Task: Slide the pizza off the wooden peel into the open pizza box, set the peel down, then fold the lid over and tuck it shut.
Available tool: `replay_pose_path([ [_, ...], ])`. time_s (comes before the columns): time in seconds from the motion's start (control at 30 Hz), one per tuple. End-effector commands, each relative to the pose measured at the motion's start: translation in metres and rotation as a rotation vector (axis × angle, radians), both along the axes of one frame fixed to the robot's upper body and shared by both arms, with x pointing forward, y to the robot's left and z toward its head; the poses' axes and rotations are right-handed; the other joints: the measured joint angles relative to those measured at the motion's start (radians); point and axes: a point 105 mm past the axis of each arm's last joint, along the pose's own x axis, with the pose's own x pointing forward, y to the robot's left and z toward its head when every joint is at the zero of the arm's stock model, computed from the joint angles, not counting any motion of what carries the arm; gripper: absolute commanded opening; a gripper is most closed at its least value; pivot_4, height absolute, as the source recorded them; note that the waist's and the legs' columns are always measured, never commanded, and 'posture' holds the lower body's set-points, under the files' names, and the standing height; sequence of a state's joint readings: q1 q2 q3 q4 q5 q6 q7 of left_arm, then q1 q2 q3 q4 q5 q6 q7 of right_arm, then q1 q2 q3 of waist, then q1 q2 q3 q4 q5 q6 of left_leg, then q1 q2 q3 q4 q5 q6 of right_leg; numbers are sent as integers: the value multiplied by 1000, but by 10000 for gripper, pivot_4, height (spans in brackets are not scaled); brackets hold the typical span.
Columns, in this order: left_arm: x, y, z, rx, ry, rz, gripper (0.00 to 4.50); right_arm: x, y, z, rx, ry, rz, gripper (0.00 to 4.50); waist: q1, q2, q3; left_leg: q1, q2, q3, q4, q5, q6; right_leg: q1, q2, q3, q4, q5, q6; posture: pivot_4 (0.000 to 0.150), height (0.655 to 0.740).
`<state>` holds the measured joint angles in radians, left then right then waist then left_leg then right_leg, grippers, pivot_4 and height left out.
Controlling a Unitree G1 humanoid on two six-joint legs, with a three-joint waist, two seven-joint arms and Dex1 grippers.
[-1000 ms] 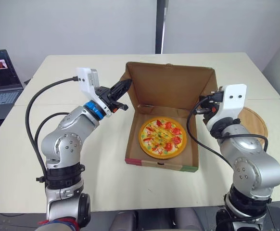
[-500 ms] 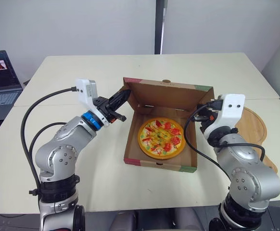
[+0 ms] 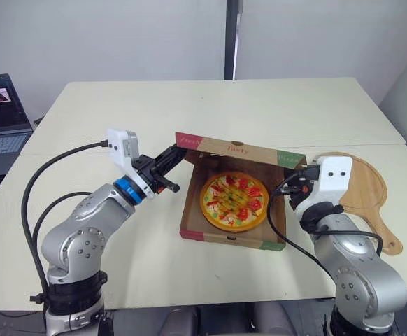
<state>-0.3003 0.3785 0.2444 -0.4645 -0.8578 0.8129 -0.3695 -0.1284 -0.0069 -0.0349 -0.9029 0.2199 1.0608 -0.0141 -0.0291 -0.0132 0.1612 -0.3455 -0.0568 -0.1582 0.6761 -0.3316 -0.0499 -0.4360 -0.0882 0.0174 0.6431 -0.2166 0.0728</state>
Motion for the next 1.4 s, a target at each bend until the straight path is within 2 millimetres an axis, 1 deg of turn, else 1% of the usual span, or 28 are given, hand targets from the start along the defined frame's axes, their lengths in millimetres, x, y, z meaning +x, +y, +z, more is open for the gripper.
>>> replay_pose_path([
  [0.03, -6, -7, -3, 21, 8, -28, 0, -6, 16, 1, 18, -11, 104, 10499, 0, 0, 0, 0, 0, 0, 0, 0, 0, 0, 0, 0, 0, 0, 0, 1500, 7400],
  [0.07, -5, -6, -3, 25, 6, -23, 0, -7, 15, 0, 16, -12, 105, 13261, 0, 0, 0, 0, 0, 0, 0, 0, 0, 0, 0, 0, 0, 0, 0, 1500, 7400],
  [0.23, -6, -2, -5, 40, -4, 2, 0, -14, 3, -6, -19, -8, 124, 31199, 3, 0, 0, 0, 0, -1, 0, 0, 0, 1, 0, -1, -1, 0, 0, 1500, 7400],
  [0.33, -5, 0, -5, 43, -11, 18, 0, -25, -7, -12, -51, 8, 134, 41656, 5, 0, 0, 0, 0, -1, 0, 0, 0, 1, 0, -1, -1, 0, 0, 1500, 7400],
  [0.5, -5, 0, -5, 44, -14, 22, 0, -41, -24, -22, -51, 38, 170, 41656, 5, 0, 0, 0, 0, -1, 0, -1, 2, 2, 0, -1, -1, -1, 1, 1500, 7400],
  [0.57, -5, 0, -5, 46, -17, 25, 0, -47, -43, -30, -95, 63, 175, 41656, 6, 0, 0, 0, 0, -1, 0, -1, 3, 2, 0, -1, -1, -1, 1, 1500, 7400],
  [0.63, -4, 0, -5, 48, -20, 28, 0, -43, -68, -24, -132, 38, 131, 41656, 6, 0, 1, 1, 0, -1, 0, -2, 3, 5, 0, -1, -2, -1, 2, 1500, 7400],
  [0.67, -4, 1, -5, 49, -21, 28, 0, -39, -77, -16, -147, 9, 119, 41656, 7, 0, 1, 2, 0, -1, 0, -2, 4, 7, 0, -1, -4, -1, 2, 1500, 7400],
  [0.7, -4, 1, -6, 50, -21, 29, 0, -33, -85, -6, -147, -22, 108, 37989, 7, 1, 3, 3, 0, -1, 0, -2, 4, 9, 0, -1, -5, -2, 3, 1500, 7400],
  [0.73, -4, 1, -6, 52, -21, 28, 0, -29, -90, 2, -156, -44, 118, 35549, 5, 2, 3, 6, 0, -1, 0, -2, 5, 12, 0, -2, -8, -2, 3, 1500, 7400],
  [0.77, -4, 1, -6, 53, -21, 28, 0, -24, -92, 9, -180, -55, 144, 32432, 5, 3, 4, 8, 0, -1, -1, -3, 5, 15, 0, -2, -9, -4, 7, 1500, 7400],
  [0.83, -5, 0, -7, 55, -21, 25, 0, -18, -93, 18, -216, -65, 189, 25000, 6, 3, 5, 11, 0, 0, -4, -3, 5, 17, 0, -1, -10, -5, 7, 1500, 7400],
  [0.87, -5, 0, -7, 58, -21, 22, 0, -13, -92, 24, -229, -75, 221, 20912, 6, 3, 5, 14, 1, 0, -10, -2, 5, 19, 0, -1, -14, -5, 7, 1500, 7400],
  [0.9, -6, 0, -7, 59, -21, 20, 0, -10, -90, 28, -236, -82, 241, 18456, 6, 3, 5, 15, 1, -1, -13, -2, 5, 20, 0, -2, -15, -5, 7, 1500, 7400],
  [0.97, -6, 0, -8, 61, -20, 19, 0, -3, -81, 37, -245, -84, 314, 11166, 7, 3, 5, 16, 1, 0, -13, -2, 5, 21, 0, -2, -15, -3, 4, 1500, 7400],
  [1.07, -7, 0, -9, 65, -18, 17, 0, 7, -64, 44, -237, -82, 407, 675, 10, 2, 5, 16, 1, 0, -13, -2, 5, 21, 0, -2, -16, -3, 3, 1500, 7400],
  [1.2, -9, -3, -11, 75, -19, 0, 0, 12, -45, 44, -206, -68, 499, 292, 16, 2, 5, 15, 1, 0, -13, -2, 5, 21, 0, -2, -16, -3, 3, 1500, 7400],
  [1.37, -16, -1, -12, 44, -6, -38, 0, 11, -36, 39, -207, -46, 553, 292, 25, 2, 5, 15, 1, 0, -13, -1, 3, 20, -1, -2, -17, -3, 3, 1500, 7400],
  [1.4, -17, 0, -12, 38, 4, -47, 2024, 11, -36, 38, -206, -45, 557, 96, 25, 2, 5, 15, 1, 0, -13, -1, 2, 20, -1, -2, -17, -3, 3, 1500, 7400],
])
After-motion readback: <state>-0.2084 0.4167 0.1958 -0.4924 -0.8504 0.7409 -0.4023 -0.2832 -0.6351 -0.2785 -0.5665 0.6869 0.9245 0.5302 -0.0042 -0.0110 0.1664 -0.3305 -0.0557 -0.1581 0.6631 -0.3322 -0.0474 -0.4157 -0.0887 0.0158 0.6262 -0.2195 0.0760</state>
